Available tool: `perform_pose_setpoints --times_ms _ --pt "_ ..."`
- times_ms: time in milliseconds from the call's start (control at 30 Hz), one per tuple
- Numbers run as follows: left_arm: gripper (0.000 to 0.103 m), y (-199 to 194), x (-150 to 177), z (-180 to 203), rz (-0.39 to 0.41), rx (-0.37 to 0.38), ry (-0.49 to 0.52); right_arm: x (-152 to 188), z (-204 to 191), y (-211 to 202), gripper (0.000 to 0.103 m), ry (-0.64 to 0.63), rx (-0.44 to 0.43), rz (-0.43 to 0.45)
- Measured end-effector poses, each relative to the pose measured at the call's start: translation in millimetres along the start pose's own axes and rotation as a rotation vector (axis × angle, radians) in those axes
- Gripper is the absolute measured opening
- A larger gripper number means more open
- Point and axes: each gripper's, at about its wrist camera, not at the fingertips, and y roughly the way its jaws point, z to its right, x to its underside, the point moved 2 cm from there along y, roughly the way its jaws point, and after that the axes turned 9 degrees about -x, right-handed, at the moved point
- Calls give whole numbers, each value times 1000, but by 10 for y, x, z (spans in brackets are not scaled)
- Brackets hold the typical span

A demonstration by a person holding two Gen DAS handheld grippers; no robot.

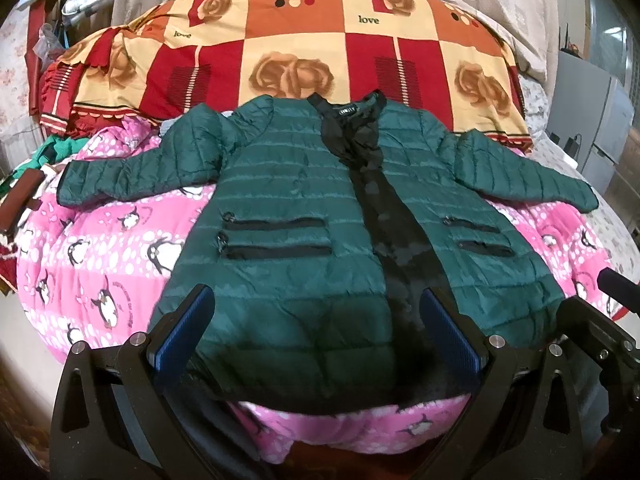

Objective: Fold large clothes

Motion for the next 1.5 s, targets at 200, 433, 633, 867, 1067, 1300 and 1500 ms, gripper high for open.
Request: perform_pose_setpoints --times_ms 200,433,633,867,1067,1300,1500 --pt "103 170 -143 -27 1 -21 -3 -133 100 141 98 -8 13 -8" --pt "103 389 -182 -21 -26 -38 12 -239 204 382 98 -5 9 -32" --pt "103 366 -173 -45 -33 -52 6 -265 237 387 98 7 -9 -20" --pt "103 196 -230 -55 13 -31 4 -273 246 352 98 10 3 -13" --pt "103 215 -265 -115 26 -24 -21 -280 187 356 98 -16 21 -28" --pt "103 360 -372 -105 44 -54 -11 -337 221 492 98 -44 24 -40" --pt "103 618 -640 -76 51 -70 40 -581 333 722 98 -63 24 -23"
